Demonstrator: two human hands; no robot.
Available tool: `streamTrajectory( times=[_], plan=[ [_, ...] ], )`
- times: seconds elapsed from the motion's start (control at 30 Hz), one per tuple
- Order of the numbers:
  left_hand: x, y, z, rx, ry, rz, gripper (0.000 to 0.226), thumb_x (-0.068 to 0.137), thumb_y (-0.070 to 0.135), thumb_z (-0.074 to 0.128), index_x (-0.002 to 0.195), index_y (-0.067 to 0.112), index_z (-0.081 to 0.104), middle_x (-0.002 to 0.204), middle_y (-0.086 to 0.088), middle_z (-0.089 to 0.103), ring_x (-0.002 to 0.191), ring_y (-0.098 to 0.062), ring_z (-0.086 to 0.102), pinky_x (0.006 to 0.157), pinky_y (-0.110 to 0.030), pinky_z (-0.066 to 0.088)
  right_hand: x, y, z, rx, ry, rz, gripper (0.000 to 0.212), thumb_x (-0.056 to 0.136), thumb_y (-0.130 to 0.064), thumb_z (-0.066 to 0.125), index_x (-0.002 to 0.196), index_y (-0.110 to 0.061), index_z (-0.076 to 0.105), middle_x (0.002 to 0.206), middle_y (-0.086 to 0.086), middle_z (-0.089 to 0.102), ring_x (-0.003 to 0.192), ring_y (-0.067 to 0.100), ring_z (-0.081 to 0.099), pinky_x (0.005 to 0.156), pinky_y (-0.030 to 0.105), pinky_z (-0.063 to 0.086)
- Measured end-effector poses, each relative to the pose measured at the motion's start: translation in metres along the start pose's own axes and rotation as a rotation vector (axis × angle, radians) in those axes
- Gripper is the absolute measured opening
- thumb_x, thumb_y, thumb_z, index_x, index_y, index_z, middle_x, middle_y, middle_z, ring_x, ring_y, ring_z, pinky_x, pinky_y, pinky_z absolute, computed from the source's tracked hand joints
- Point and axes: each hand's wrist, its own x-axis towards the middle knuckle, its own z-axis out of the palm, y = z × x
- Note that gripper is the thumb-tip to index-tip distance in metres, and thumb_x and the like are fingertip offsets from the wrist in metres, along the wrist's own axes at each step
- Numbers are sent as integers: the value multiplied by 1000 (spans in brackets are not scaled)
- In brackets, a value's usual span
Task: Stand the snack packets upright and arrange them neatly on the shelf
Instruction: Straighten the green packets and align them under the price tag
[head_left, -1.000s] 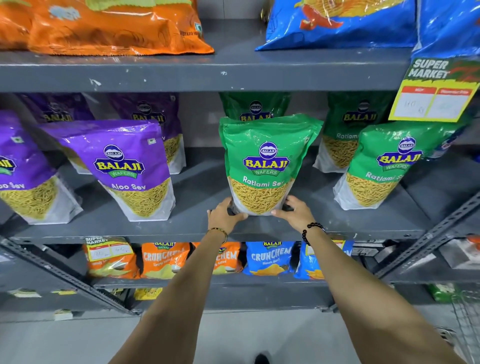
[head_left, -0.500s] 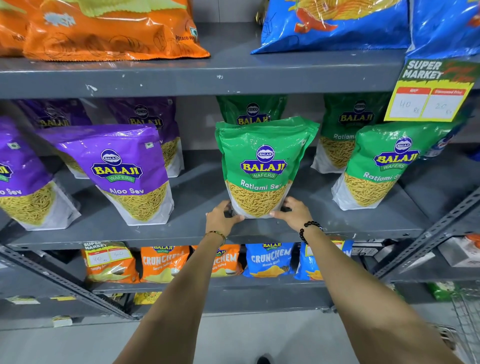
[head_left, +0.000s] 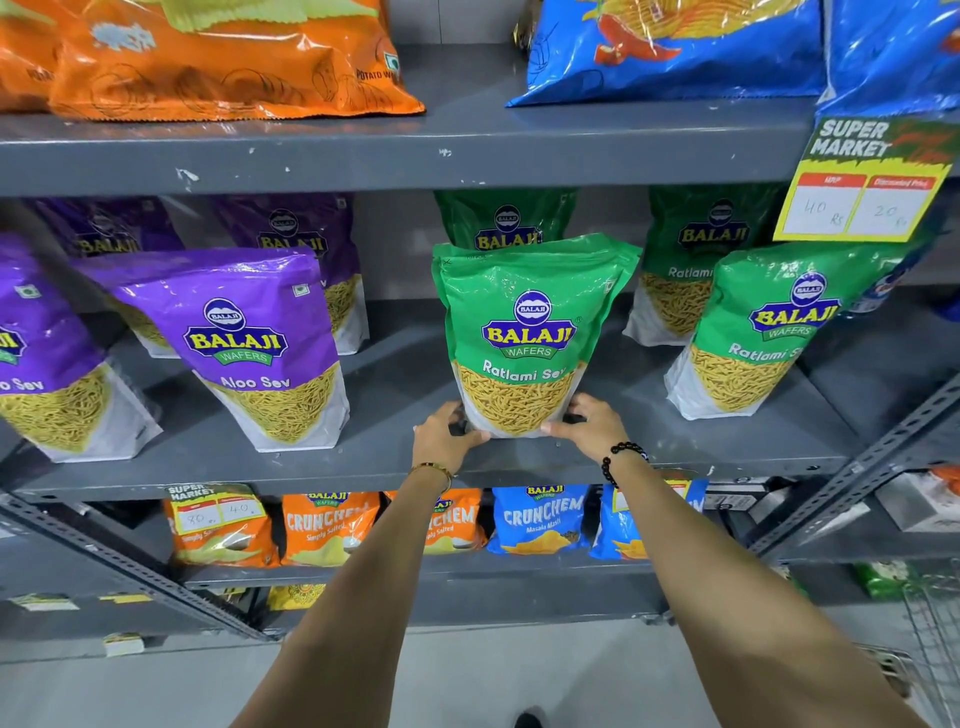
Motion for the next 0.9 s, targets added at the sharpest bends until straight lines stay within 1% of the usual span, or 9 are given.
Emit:
streamTrajectory(
  times=[0.13,0.27,0.37,0.47,0.53,0.6,0.7,0.83,0.9],
  plan=[
    [-1,0,-1,0,1,-2,54,77,19,75,125,10,54,127,-11,64,117,-27,57,109,-50,40,0,-1,-1,-23,-17,-7,47,71,-22,77,113,-11,60,122,9,65,112,23,59,95,33,43],
    [-2,-1,-1,-9,2,2,53,77,18,75,125,9,54,127,-12,64,115,-27,58,104,-44,43,-1,-3,-1,-39,-30,-11,48,72,-23,76,116,-10,59,123,8,65,113,24,59,97,35,43],
    [-2,-1,-1,-14,2,10,52,77,17,75,124,9,55,126,-12,64,114,-26,59,103,-43,44,-2,-4,-1,-31,-28,-8,47,72,-22,76,114,-9,60,122,9,65,112,24,59,96,35,44],
    [-1,-1,-1,-17,3,6,51,77,16,74,124,9,55,126,-11,64,115,-27,59,103,-44,44,-2,-4,-1,-30,-23,-5,47,72,-22,77,114,-9,60,121,9,65,111,23,60,95,35,44],
    [-1,-2,-1,-15,4,9,50,78,16,74,124,9,55,127,-12,64,115,-27,59,105,-45,43,-2,-3,0,-24,-18,-5,47,71,-22,77,113,-9,61,120,9,66,109,23,60,92,32,44],
    [0,-3,0,-13,5,14,51,78,17,74,124,9,55,127,-12,64,116,-27,58,108,-48,41,-1,-3,1,-25,-13,-4,47,71,-22,77,113,-10,61,120,8,66,109,22,61,91,30,44],
    [2,-5,1,-12,11,10,50,78,18,74,124,9,55,127,-11,64,117,-27,58,110,-53,37,-1,-2,1,-21,-13,-2,48,71,-23,77,114,-10,61,120,8,66,110,23,61,93,32,44],
    [4,-7,1,-17,10,10,51,77,18,74,124,9,55,128,-11,63,117,-27,57,111,-52,37,-1,-1,0,-18,-18,-2,47,70,-21,78,113,-10,61,119,8,66,109,22,60,91,29,44],
    [4,-10,0,-5,23,-11,58,76,18,75,128,8,51,131,-12,61,121,-29,54,111,-53,35,-3,1,0,-23,-22,5,52,70,-19,78,116,-8,58,123,9,64,112,23,59,92,31,45]
  ],
)
